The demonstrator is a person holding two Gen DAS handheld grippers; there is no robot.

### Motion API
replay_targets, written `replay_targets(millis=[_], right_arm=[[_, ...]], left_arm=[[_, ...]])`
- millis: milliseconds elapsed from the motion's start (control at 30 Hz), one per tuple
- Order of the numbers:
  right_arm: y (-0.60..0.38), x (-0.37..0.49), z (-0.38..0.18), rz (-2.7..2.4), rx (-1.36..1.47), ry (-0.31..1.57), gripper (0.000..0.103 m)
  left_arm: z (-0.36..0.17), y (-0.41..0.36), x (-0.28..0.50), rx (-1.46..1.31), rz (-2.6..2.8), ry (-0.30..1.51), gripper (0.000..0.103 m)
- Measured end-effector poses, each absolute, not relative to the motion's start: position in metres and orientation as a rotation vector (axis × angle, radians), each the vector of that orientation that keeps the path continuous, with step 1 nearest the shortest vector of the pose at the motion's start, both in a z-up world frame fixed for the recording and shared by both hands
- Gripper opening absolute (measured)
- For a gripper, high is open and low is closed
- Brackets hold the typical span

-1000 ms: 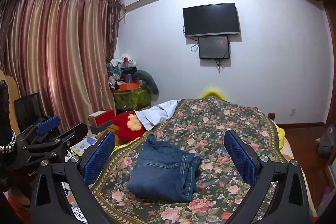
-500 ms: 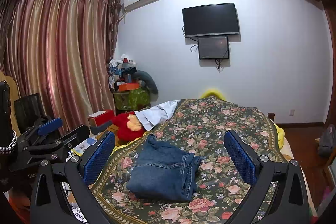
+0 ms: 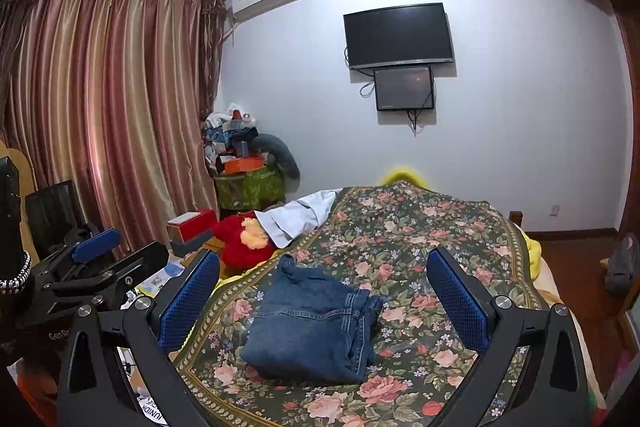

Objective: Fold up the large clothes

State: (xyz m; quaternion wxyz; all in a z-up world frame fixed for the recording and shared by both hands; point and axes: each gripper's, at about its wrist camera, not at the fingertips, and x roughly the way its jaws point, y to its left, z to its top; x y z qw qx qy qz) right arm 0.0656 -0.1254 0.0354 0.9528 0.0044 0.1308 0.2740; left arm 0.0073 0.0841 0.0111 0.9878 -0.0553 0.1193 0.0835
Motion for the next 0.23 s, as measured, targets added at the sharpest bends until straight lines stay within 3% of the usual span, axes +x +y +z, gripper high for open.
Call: replay_targets(millis=[233], right_arm=[[-0.1230,0.0653,0.0345,0.555,0.014,0.271,0.103]], left_arm=[[0.0102,0.0856,0.0080,-0.120,0.164,0.245,0.102]])
